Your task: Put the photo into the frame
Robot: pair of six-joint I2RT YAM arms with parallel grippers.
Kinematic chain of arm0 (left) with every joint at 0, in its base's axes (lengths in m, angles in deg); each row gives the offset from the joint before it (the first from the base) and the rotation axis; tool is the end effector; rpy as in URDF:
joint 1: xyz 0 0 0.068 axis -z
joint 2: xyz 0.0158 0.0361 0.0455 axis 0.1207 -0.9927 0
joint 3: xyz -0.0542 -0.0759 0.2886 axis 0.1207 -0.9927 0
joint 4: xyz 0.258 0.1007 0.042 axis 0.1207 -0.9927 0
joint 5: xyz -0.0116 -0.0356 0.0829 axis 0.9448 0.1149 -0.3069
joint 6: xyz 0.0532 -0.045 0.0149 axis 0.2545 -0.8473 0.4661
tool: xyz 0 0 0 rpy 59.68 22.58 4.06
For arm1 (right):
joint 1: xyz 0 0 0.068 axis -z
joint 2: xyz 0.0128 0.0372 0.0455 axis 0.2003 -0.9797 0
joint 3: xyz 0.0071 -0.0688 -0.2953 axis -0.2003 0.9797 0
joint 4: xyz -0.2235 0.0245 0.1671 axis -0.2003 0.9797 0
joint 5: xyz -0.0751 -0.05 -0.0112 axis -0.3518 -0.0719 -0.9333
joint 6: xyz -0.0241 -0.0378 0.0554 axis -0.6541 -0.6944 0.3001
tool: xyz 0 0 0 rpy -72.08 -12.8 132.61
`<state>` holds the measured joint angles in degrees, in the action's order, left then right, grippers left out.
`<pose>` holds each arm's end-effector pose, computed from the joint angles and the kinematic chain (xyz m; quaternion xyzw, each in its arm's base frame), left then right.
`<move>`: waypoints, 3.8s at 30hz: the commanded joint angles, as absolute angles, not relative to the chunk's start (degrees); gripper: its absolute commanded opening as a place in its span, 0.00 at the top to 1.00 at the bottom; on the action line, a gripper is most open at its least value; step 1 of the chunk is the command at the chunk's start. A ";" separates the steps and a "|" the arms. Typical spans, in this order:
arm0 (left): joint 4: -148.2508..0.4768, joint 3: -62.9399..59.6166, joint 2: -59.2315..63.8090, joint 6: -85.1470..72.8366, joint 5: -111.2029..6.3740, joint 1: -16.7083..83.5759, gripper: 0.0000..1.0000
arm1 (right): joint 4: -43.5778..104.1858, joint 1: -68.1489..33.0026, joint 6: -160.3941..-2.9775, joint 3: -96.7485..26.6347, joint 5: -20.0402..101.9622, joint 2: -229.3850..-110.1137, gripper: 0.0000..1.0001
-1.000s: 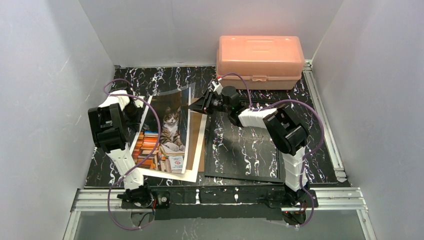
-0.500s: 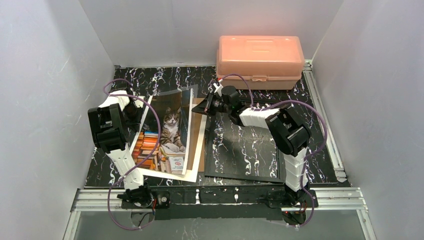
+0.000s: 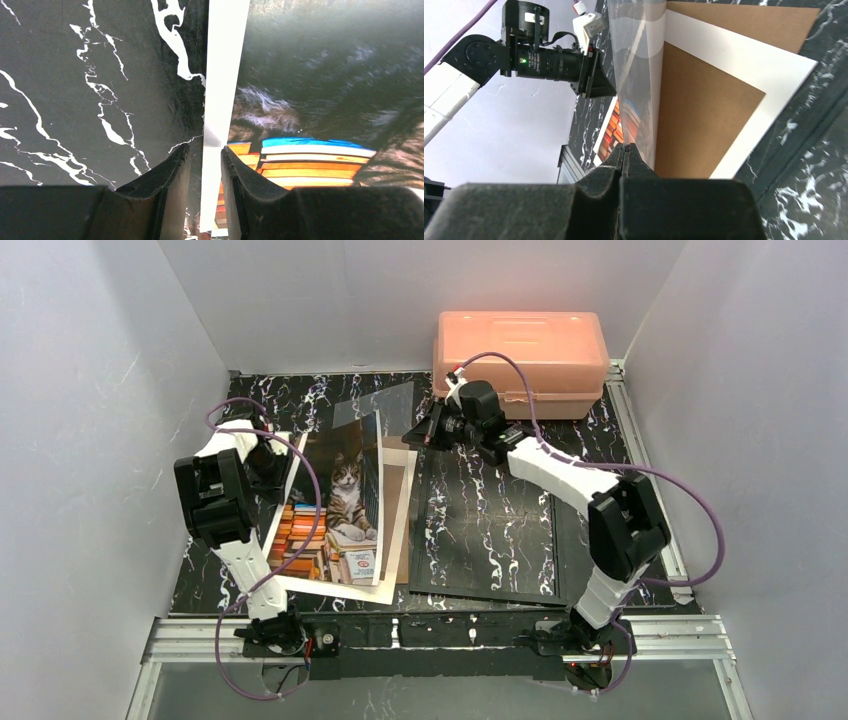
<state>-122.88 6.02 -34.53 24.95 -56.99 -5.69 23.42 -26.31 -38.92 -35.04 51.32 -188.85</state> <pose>0.4031 0.0864 0.1656 0.0629 0.9931 -0.0049 0.0987 0.3531 0.2973 0.3080 -0.0095 0.8056 0.4916 0.3305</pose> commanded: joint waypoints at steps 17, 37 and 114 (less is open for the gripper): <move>-135.39 13.20 -19.70 22.49 -43.85 1.75 0.57 | 61.06 -14.56 -49.16 -42.56 50.85 -162.41 0.99; -134.61 14.92 -21.23 17.29 -40.40 17.83 0.57 | 72.95 -7.40 -53.58 -48.72 58.01 -159.88 0.99; -119.49 3.78 -36.93 18.38 -45.01 40.70 0.82 | 44.23 3.16 -45.64 16.79 58.53 -143.84 0.29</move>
